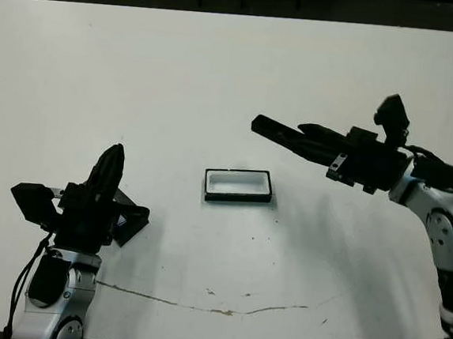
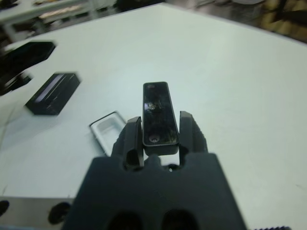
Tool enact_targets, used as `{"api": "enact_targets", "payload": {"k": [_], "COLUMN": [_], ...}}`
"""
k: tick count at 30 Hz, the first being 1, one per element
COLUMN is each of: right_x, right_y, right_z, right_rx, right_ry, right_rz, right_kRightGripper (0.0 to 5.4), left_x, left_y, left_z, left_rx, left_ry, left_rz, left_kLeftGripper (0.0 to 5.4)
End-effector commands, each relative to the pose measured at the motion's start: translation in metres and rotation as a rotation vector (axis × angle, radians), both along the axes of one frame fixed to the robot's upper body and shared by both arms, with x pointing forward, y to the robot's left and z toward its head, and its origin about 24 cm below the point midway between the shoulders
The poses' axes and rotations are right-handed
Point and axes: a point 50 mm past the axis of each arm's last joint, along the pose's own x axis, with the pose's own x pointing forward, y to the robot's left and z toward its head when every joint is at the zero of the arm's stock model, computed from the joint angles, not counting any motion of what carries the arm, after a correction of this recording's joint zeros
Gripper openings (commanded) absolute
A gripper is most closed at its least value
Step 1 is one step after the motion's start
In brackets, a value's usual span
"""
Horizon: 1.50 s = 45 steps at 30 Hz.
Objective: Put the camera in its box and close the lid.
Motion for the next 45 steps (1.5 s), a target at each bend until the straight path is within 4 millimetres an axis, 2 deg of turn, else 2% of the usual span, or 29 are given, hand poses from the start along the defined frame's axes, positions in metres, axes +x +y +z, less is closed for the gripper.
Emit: {"api": "enact_targets", "payload": {"k": [1, 9, 17, 45], "right_x": [0.008, 0.022, 0.028, 0.032], "right_y": [-0.002, 0.003, 0.009, 0.02], "right_z": [0.002, -0.004, -0.007, -0.009], "right_rx": [-0.051, -0.11, -0.155, -0.304], "right_ry": [0.024, 0.122, 0.162, 0.139], "right_rz": [0.107, 0.321, 0.422, 0.444], "right_kRightGripper": [0.51, 0.51, 0.51, 0.51], "left_x": [-0.002, -0.001, -0.001, -0.002], "left_y": [0.003, 0.003, 0.003, 0.003], "left_z": [-0.007, -0.006, -0.007, -0.008], "left_rx": [0.008, 0.01, 0.011, 0.013], "left_ry": [0.035, 0.04, 0.035, 0.049], "left_rz": [0.007, 0.019, 0.013, 0.023], "left_kLeftGripper": [0.0, 0.0, 0.0, 0.0]}}
